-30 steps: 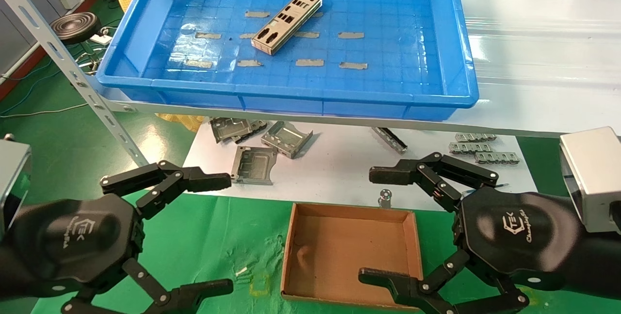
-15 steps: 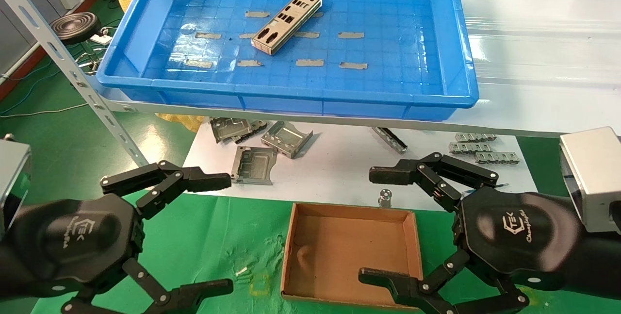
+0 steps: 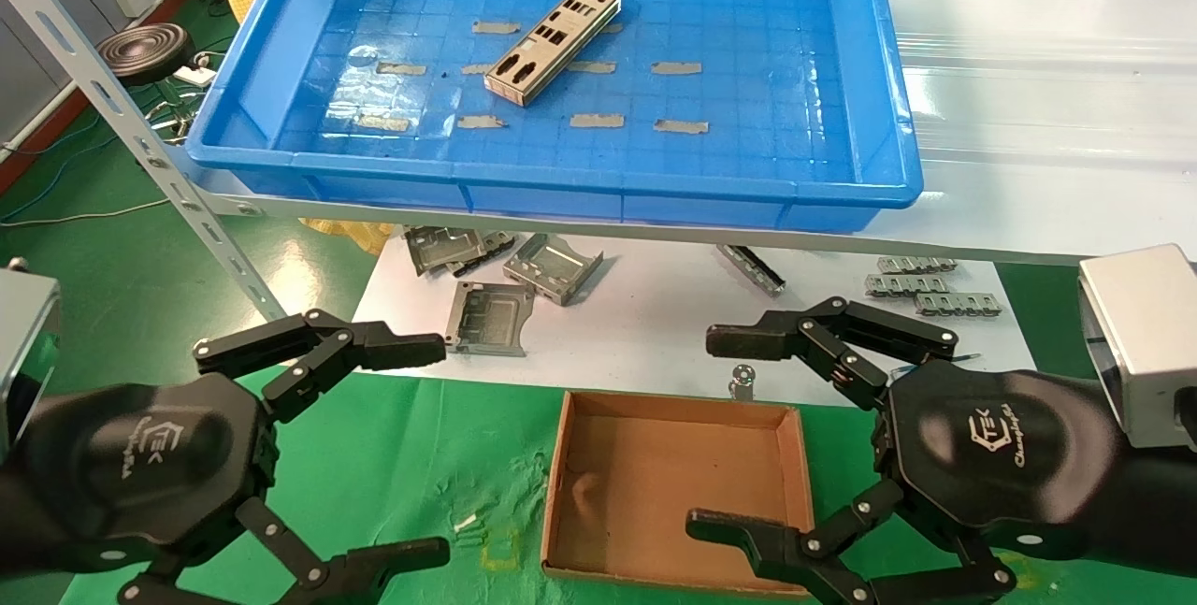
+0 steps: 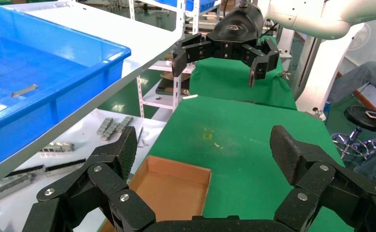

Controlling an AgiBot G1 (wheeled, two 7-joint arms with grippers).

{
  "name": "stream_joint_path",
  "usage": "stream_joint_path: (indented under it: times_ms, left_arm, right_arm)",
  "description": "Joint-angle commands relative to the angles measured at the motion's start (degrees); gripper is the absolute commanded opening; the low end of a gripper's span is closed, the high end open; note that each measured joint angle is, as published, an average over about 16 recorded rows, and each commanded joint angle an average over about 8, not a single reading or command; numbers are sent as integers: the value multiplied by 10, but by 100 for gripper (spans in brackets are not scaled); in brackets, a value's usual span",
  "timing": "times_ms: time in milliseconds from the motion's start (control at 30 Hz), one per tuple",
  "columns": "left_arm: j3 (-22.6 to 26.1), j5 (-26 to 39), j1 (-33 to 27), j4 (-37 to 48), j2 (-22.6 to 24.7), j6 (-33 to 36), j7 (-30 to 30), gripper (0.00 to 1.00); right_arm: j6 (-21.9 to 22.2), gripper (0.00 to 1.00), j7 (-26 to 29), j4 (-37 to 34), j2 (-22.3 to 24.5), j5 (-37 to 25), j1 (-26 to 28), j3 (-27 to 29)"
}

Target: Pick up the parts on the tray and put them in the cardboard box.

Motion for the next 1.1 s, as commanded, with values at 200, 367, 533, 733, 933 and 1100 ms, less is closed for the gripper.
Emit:
stream_joint_path:
  times_ms: [200, 367, 533, 733, 933, 1100]
  left_arm:
    - [0, 0, 0, 0, 0, 0, 0, 100]
    - [0, 0, 0, 0, 0, 0, 0, 100]
    - [0, 0, 0, 0, 0, 0, 0, 100]
    - [0, 0, 0, 0, 0, 0, 0, 100]
    - [0, 0, 0, 0, 0, 0, 0, 100]
    - [0, 0, 0, 0, 0, 0, 0, 100]
  right_arm:
    - [0, 0, 0, 0, 0, 0, 0, 0]
    - [0, 0, 0, 0, 0, 0, 0, 0]
    - [0, 0, 0, 0, 0, 0, 0, 0]
    - [0, 0, 0, 0, 0, 0, 0, 0]
    - [0, 0, 0, 0, 0, 0, 0, 0]
    - [0, 0, 0, 0, 0, 0, 0, 0]
